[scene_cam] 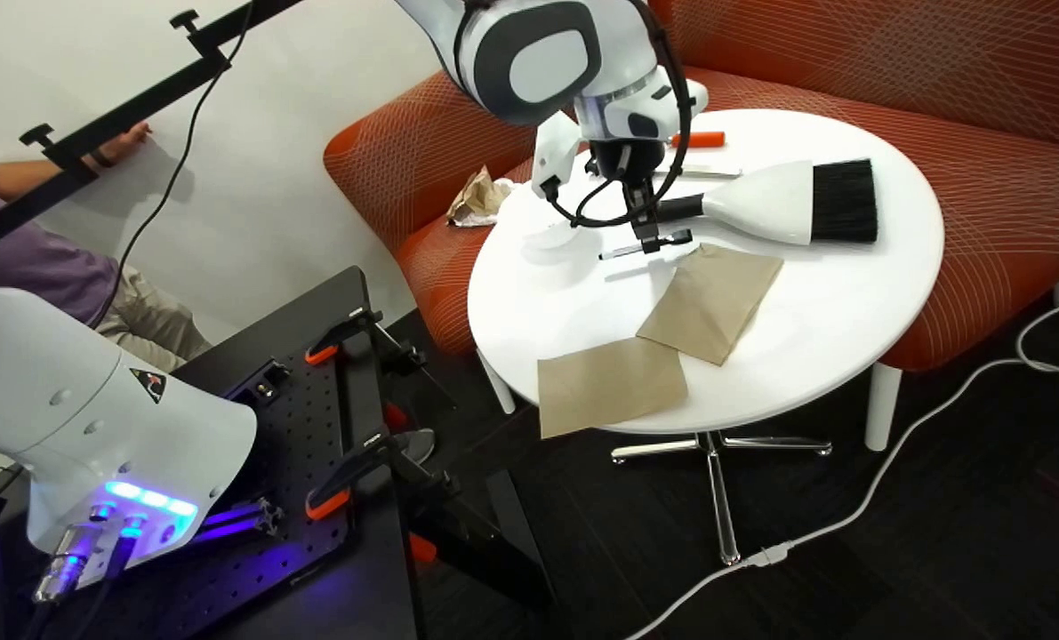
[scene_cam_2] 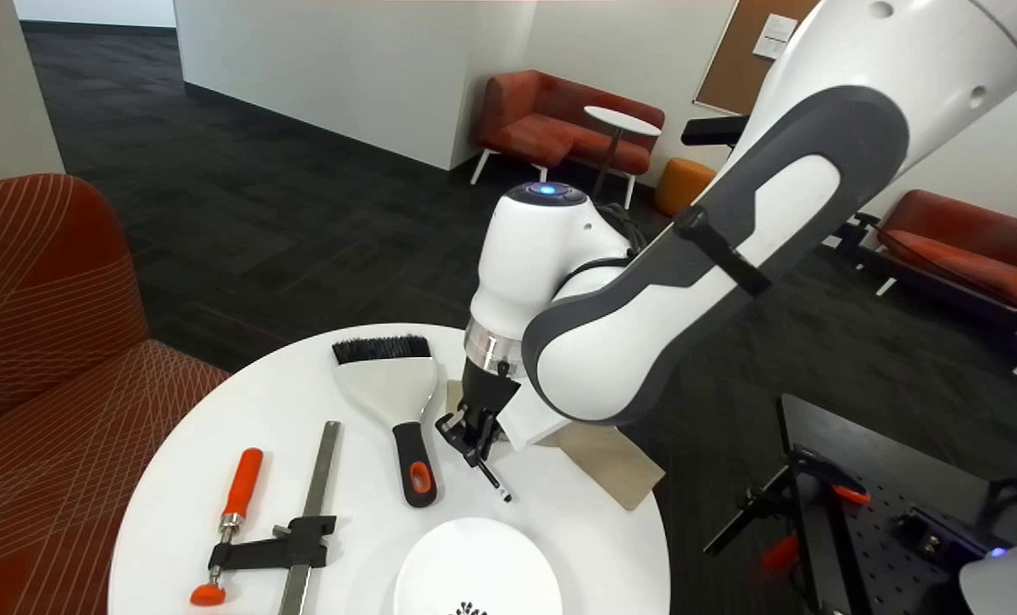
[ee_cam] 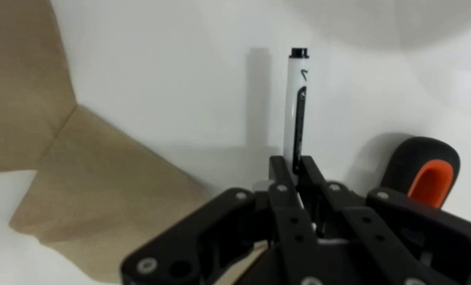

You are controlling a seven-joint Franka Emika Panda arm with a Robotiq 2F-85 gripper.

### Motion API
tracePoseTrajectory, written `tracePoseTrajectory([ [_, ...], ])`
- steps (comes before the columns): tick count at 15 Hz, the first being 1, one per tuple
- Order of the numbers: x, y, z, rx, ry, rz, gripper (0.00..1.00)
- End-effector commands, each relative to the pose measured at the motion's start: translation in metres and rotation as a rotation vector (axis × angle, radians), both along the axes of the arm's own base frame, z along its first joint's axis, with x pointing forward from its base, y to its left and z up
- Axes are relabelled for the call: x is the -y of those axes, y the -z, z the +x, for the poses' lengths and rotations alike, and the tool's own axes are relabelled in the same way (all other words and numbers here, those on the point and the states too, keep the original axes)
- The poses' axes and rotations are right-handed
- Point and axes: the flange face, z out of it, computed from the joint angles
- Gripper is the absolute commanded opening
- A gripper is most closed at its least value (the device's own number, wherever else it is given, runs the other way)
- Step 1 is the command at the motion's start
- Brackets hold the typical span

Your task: Put the small thing on the table in the bowl

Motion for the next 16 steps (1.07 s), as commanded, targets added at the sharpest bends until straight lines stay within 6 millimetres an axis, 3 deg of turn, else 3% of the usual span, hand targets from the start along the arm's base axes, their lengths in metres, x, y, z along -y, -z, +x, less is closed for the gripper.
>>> tracePoseTrajectory([
  [1,-0.006,-0.053,-0.014,0.008,0.008,-0.005,0.03],
  [4,-0.015,-0.086,-0.023,0.034,-0.035,-0.013,0.03],
  [8,-0.041,-0.119,-0.041,0.104,-0.197,-0.022,0.03],
  [12,-0.072,-0.136,-0.057,0.2,-0.373,-0.019,0.03],
  [16,-0.098,-0.139,-0.071,0.303,-0.53,0.017,0.03],
])
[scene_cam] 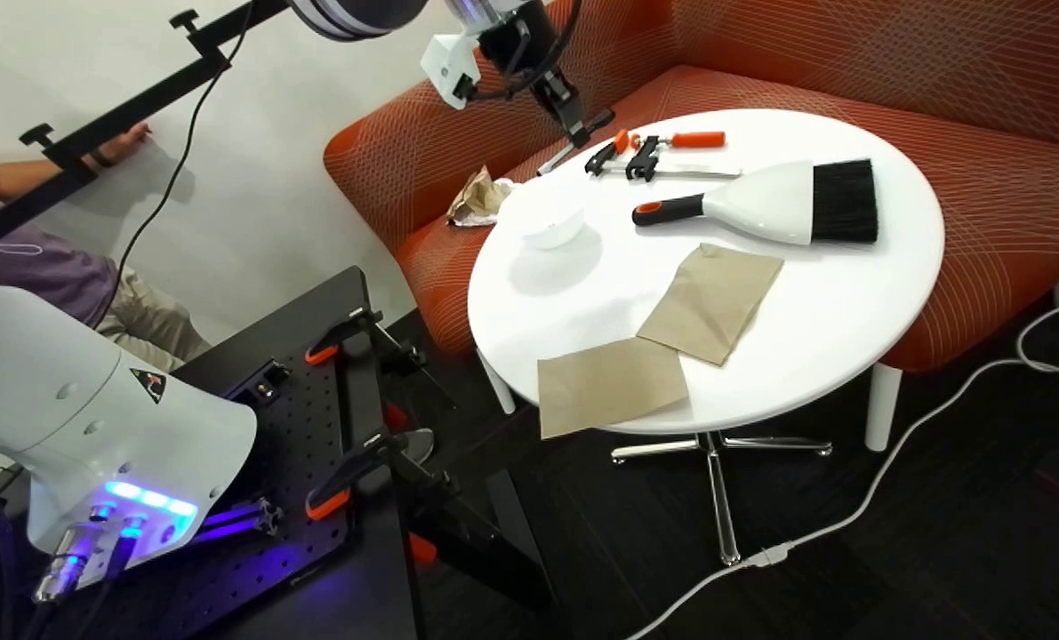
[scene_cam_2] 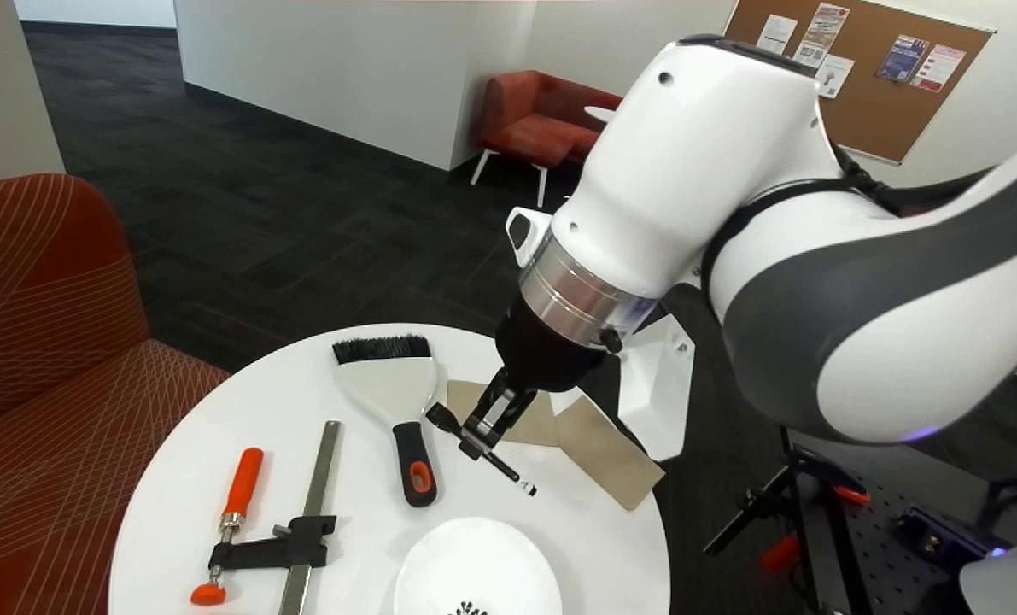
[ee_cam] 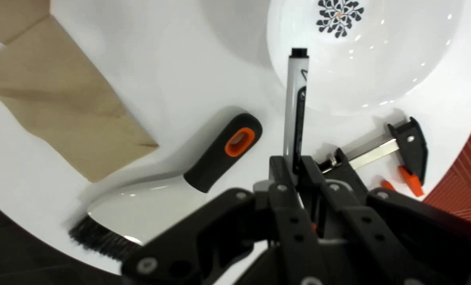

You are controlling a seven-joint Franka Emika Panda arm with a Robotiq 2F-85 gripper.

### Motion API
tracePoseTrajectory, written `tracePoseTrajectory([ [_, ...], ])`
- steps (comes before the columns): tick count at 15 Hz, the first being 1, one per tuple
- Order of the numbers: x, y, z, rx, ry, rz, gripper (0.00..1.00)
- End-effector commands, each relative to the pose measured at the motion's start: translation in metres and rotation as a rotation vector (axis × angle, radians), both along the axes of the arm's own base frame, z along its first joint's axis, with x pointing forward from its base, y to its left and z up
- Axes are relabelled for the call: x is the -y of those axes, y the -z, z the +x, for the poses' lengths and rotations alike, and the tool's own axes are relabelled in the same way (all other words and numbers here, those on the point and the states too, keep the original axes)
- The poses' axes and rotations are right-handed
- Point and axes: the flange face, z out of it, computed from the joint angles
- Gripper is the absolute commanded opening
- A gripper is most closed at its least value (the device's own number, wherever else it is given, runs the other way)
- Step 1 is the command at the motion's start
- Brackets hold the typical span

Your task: Put the small thing on the table in the bowl

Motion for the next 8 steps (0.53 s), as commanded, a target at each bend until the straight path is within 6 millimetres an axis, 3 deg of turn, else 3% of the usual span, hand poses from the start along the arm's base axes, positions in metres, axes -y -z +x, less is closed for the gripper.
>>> tracePoseTrajectory([
  [1,-0.016,-0.006,-0.019,0.078,-0.146,0.031,0.03],
  [5,-0.038,0.005,-0.027,0.09,-0.282,0.074,0.03],
  [8,-0.041,0.016,-0.027,0.071,-0.362,0.079,0.03],
])
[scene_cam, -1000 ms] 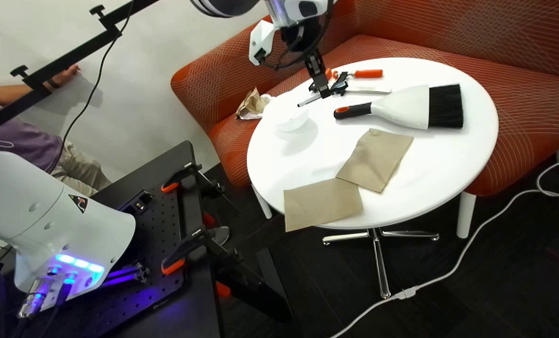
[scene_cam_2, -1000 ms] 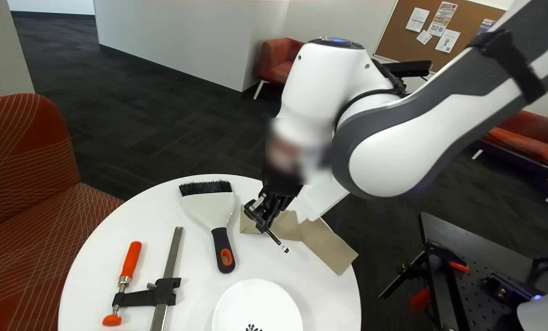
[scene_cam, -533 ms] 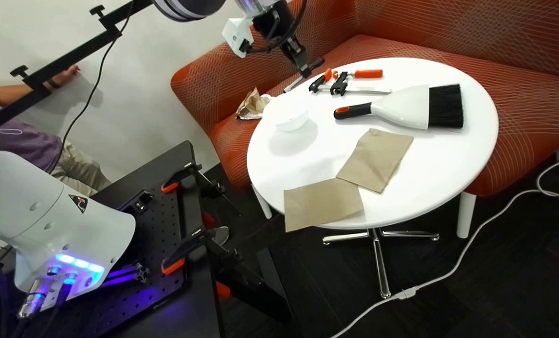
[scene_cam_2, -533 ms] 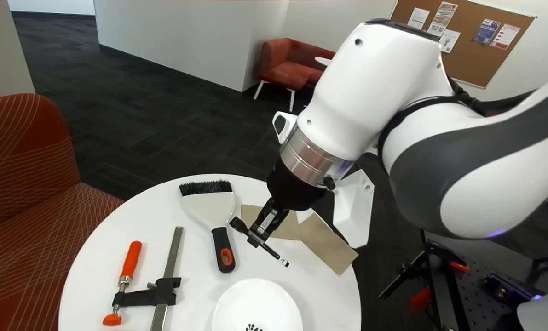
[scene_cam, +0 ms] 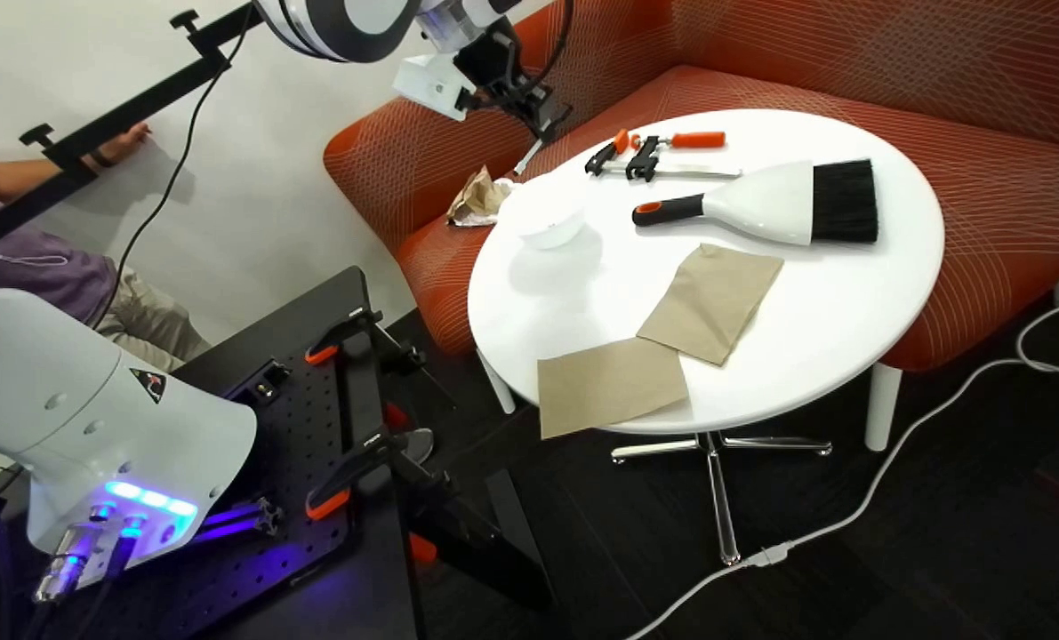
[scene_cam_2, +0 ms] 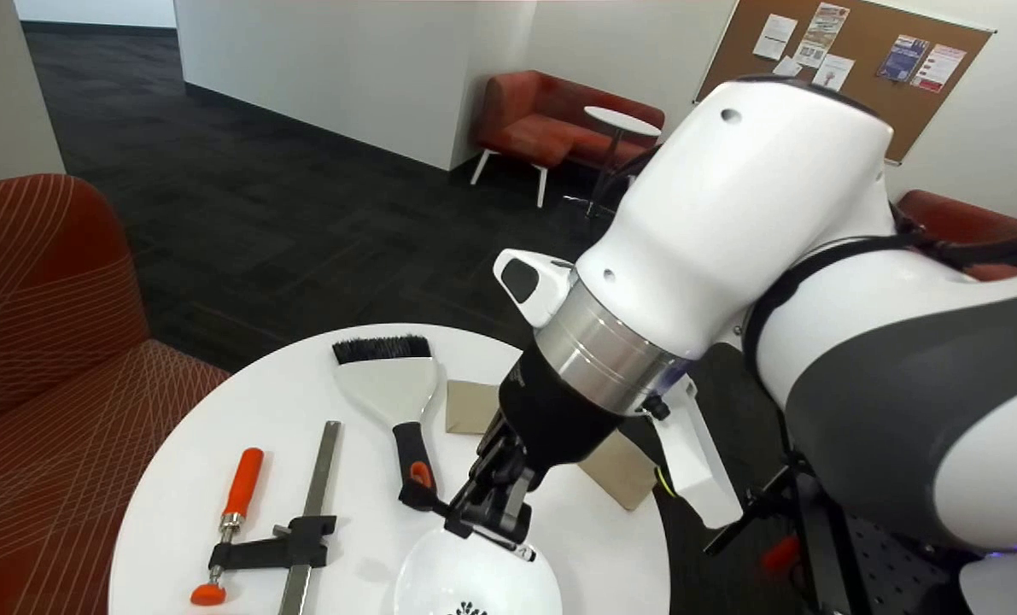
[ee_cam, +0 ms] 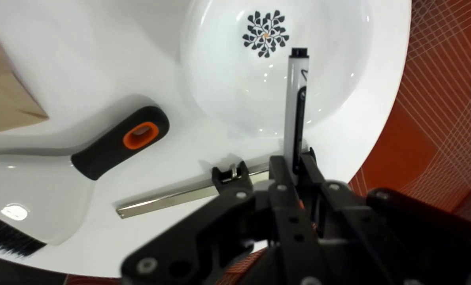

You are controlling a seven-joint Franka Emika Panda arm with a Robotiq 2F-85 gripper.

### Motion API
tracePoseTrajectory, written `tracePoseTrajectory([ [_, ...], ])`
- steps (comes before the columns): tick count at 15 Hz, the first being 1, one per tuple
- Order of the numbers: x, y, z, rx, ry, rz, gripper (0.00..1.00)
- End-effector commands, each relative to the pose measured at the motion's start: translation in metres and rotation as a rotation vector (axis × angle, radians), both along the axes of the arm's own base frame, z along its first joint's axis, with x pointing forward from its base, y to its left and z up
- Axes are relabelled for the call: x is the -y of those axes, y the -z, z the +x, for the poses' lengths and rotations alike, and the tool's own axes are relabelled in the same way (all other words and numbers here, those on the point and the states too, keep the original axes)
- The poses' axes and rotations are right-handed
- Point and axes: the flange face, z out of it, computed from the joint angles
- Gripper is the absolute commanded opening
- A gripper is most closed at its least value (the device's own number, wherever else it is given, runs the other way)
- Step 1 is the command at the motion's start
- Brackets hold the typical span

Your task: Put the small thing on the table in the bowl

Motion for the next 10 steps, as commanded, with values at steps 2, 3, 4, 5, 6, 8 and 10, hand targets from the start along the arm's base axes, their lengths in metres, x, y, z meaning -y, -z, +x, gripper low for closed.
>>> tracePoseTrajectory([
  [2,0.005,0.018,0.001,-0.002,-0.1,0.007,0.03],
  [3,0.008,0.023,0.002,-0.006,-0.117,0.002,0.03],
  [4,0.01,0.028,0.004,-0.011,-0.129,-0.002,0.03],
  [5,0.013,0.033,0.007,-0.014,-0.142,-0.004,0.03],
  [6,0.014,0.038,0.009,-0.017,-0.15,-0.005,0.03],
  [8,0.017,0.046,0.014,-0.023,-0.161,-0.007,0.03],
  [10,0.02,0.053,0.018,-0.03,-0.167,-0.009,0.03],
])
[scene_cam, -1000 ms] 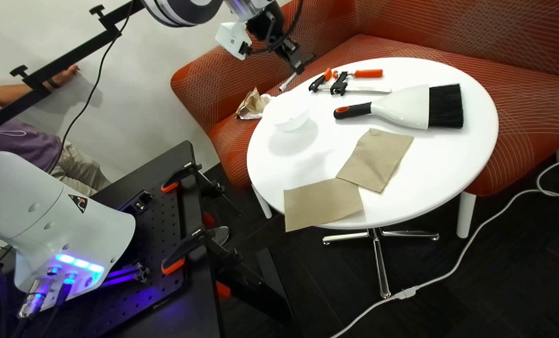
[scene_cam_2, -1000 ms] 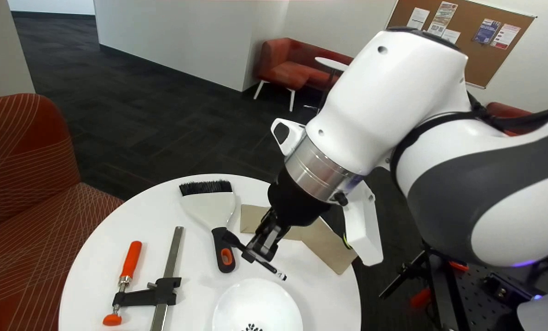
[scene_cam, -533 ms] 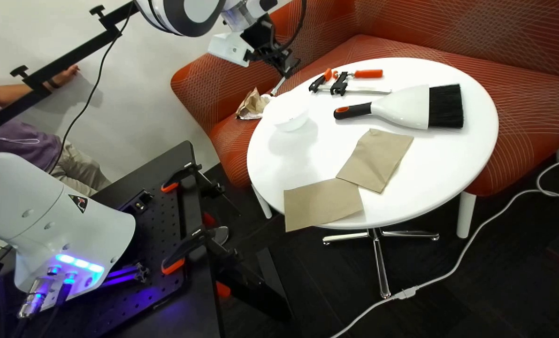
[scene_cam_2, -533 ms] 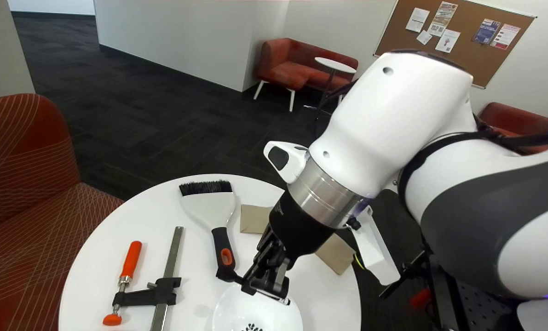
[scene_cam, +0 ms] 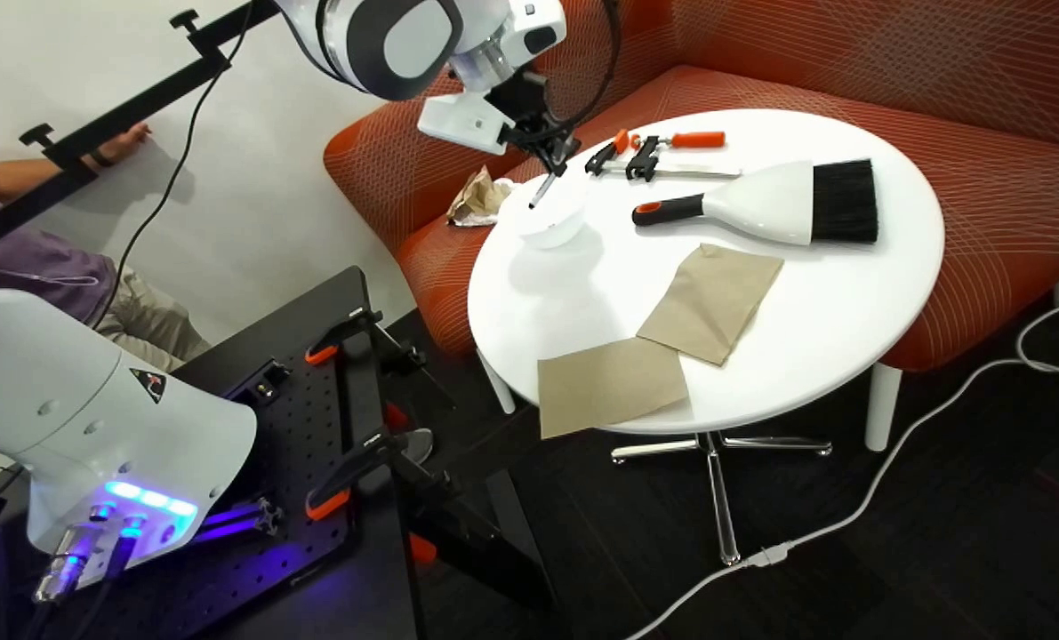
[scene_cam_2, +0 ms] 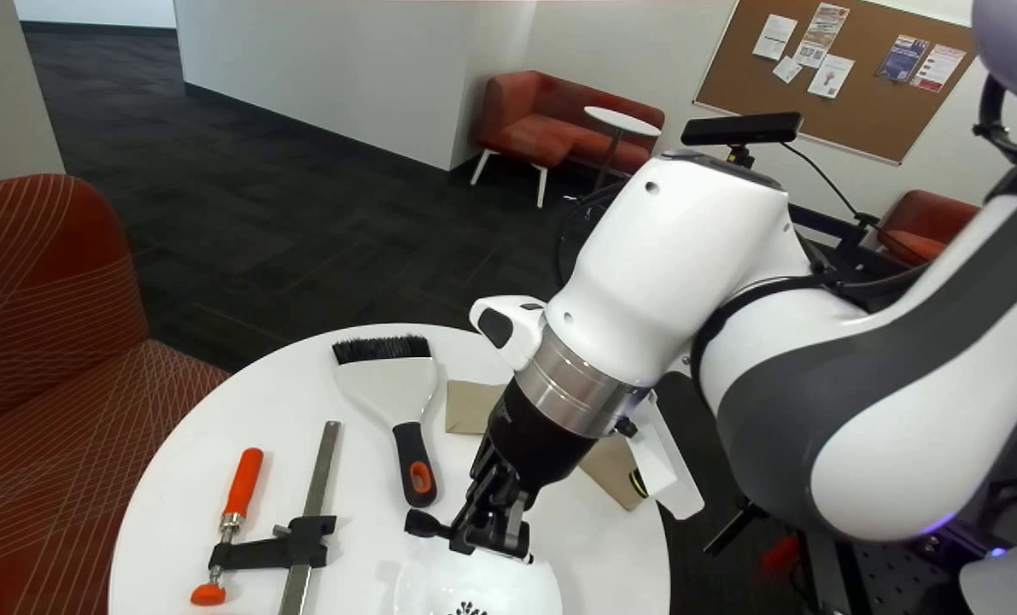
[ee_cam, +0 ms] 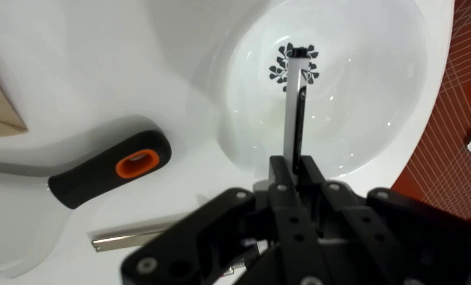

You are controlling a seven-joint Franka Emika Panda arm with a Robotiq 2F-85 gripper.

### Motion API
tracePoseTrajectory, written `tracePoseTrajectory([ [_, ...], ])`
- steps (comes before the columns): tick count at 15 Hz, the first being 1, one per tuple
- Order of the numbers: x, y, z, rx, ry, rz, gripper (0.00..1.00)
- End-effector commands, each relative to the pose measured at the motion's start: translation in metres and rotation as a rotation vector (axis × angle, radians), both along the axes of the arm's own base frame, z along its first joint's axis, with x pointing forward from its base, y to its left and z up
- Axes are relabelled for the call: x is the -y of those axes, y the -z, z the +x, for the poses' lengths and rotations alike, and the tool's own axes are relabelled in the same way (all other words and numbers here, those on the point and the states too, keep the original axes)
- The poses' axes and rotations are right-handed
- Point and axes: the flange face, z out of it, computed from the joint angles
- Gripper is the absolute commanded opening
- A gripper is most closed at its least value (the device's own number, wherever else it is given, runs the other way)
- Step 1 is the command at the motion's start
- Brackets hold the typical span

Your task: Put the small thing on the table in the bowl

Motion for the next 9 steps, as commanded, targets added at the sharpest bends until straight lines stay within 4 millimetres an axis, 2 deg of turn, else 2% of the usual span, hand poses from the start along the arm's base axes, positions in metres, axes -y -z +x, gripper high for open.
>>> tracePoseTrajectory([
  [1,0.002,0.011,0.013,0.006,-0.029,0.007,0.03],
  [6,0.003,0.027,0.022,-0.019,-0.028,0.006,0.03],
  [7,0.003,0.029,0.022,-0.021,-0.023,0.007,0.37],
  [8,0.004,0.03,0.023,-0.023,-0.015,0.009,0.38],
  [9,0.004,0.03,0.023,-0.027,-0.01,0.012,0.44],
])
